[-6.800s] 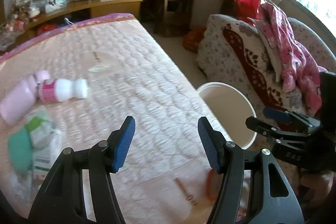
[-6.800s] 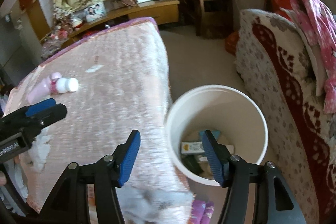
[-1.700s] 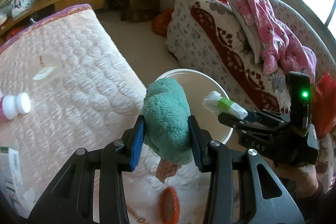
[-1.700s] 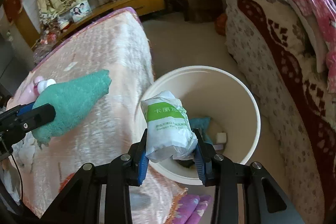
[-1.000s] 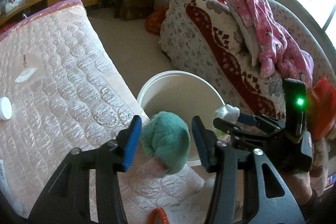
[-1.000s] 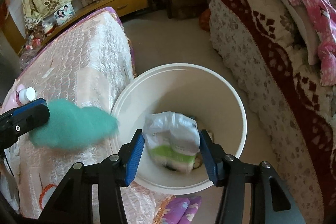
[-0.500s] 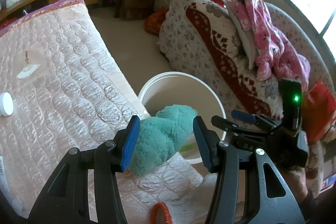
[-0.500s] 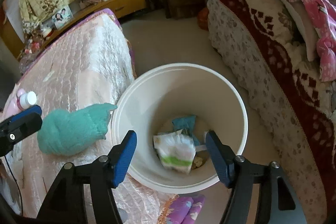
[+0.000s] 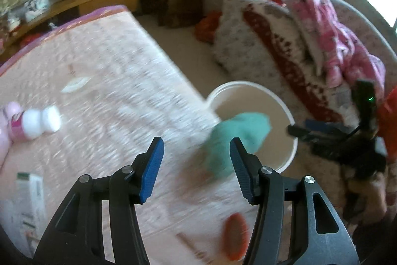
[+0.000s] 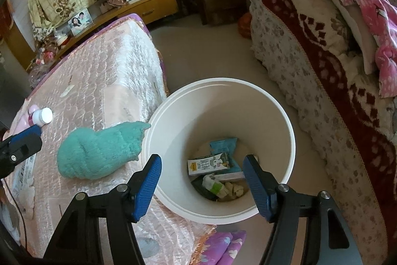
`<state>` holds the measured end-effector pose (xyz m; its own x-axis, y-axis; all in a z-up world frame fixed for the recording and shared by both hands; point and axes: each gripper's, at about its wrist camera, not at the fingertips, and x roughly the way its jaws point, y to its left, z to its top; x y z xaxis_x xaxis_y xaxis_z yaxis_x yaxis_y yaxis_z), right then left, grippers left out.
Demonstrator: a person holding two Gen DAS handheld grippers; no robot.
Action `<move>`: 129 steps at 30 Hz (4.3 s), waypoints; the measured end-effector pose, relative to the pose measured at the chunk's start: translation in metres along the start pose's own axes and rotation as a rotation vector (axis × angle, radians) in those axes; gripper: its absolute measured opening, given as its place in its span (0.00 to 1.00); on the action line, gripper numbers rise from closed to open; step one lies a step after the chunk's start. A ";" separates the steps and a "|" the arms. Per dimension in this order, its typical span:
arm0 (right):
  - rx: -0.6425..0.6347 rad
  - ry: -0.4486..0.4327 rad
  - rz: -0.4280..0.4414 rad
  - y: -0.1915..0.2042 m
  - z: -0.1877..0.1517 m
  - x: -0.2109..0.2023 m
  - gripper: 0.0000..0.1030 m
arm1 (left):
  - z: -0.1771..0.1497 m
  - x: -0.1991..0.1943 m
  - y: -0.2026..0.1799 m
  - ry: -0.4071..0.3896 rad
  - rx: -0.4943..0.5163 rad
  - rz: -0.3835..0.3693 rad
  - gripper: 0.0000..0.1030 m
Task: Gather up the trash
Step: 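Move both tools back to the trash pile on the bed, then grasp white sachet with left tool while right tool grasps Watermelon Frost box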
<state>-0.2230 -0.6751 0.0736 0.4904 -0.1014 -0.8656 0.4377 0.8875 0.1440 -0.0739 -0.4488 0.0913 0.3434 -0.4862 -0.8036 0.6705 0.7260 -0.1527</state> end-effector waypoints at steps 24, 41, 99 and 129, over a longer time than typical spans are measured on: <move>-0.016 -0.026 0.003 0.018 -0.001 -0.025 0.64 | -0.013 0.004 -0.025 0.025 0.022 -0.054 0.52; -0.189 -0.074 0.135 0.148 -0.021 -0.062 0.68 | -0.063 -0.090 0.055 -0.122 -0.076 0.114 0.52; -0.427 0.117 0.289 0.360 -0.081 -0.010 0.72 | -0.196 -0.163 0.257 -0.065 -0.406 0.170 0.54; -0.368 0.199 0.300 0.422 -0.049 0.059 0.72 | -0.180 -0.115 0.302 -0.016 -0.412 0.236 0.51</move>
<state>-0.0461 -0.2844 0.0602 0.3848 0.2379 -0.8918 -0.0119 0.9674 0.2530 -0.0295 -0.0864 0.0342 0.4669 -0.2897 -0.8355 0.2578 0.9484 -0.1848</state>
